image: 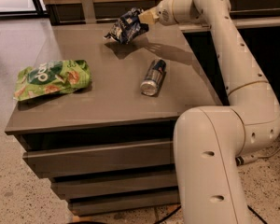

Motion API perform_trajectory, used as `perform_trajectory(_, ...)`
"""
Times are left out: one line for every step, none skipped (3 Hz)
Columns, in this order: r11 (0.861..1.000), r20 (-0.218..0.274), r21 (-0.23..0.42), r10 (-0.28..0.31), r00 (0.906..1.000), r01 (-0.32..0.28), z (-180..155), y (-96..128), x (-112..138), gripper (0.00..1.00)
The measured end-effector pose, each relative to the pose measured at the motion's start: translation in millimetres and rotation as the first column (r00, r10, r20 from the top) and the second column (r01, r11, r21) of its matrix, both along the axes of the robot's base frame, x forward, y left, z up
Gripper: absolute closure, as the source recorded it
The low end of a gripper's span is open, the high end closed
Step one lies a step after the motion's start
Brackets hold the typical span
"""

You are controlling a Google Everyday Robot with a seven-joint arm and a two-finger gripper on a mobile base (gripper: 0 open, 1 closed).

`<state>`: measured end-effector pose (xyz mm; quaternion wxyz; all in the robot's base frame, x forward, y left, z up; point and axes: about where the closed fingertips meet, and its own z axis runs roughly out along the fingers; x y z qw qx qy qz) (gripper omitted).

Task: Move blue chip bag near green rice chip bag

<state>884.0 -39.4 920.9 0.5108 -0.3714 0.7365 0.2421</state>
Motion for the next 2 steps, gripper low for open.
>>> perform_trajectory(0.998,0.008,0.059,-0.002,1.0000,0.002,16.1,18.5,-6.7,1.00)
perform_trajectory(0.991,0.102,0.121,-0.060,0.9929,0.048,75.9,17.5,-26.9,1.00)
